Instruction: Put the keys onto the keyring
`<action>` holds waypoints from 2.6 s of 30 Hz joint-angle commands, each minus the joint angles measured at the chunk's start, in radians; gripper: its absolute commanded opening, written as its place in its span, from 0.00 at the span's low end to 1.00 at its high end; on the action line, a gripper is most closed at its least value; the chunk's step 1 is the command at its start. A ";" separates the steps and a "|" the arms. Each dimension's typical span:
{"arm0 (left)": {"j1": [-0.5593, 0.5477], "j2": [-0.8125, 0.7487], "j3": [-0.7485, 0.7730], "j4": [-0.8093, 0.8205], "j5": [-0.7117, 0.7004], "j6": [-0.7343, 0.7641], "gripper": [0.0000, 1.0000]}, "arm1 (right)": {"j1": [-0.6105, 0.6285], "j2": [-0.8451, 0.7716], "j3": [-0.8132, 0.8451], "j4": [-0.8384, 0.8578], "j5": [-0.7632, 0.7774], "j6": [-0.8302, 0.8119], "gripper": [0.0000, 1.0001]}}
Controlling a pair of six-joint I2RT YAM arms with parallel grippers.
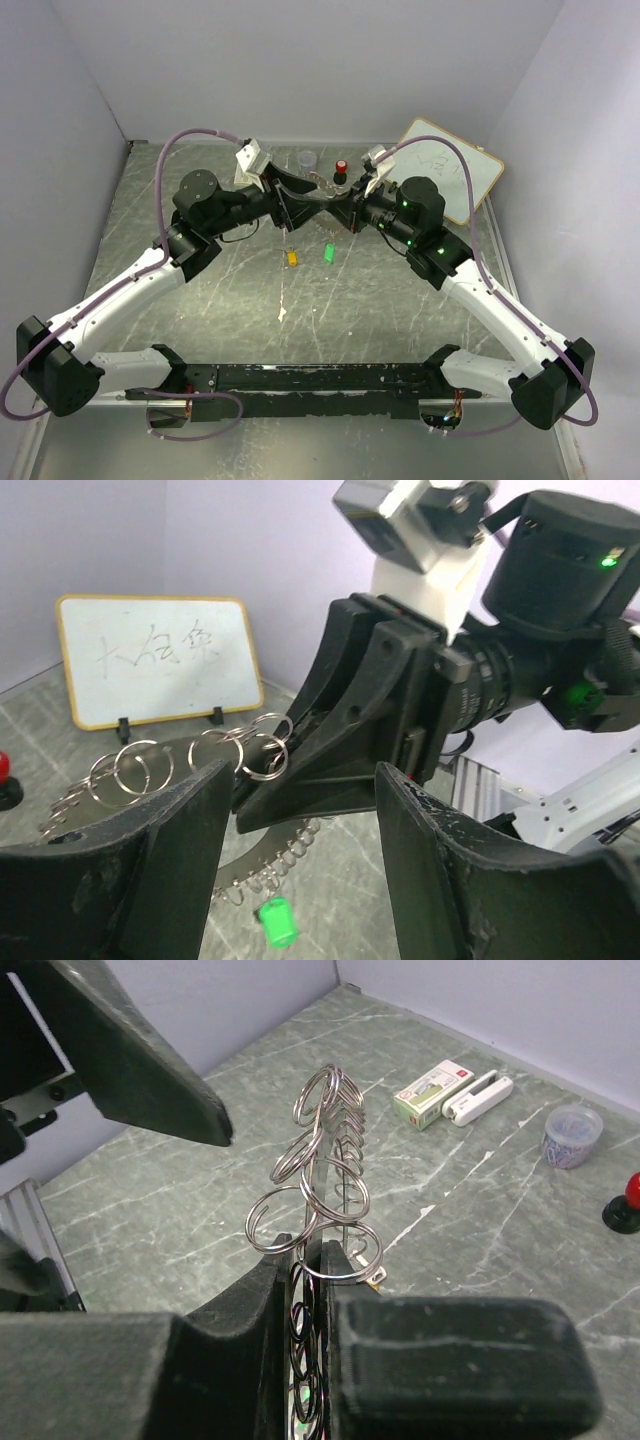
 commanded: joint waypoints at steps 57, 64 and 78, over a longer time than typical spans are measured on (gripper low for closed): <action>0.189 -0.040 -0.127 0.044 0.017 0.188 0.87 | -0.019 -0.021 0.008 0.057 -0.128 -0.035 0.00; 0.190 -0.085 -0.145 -0.071 -0.183 0.175 0.72 | -0.021 -0.010 0.042 0.000 0.018 -0.006 0.00; 0.188 -0.184 -0.207 -0.175 -0.245 0.084 0.71 | -0.021 0.014 0.177 -0.159 0.218 0.141 0.00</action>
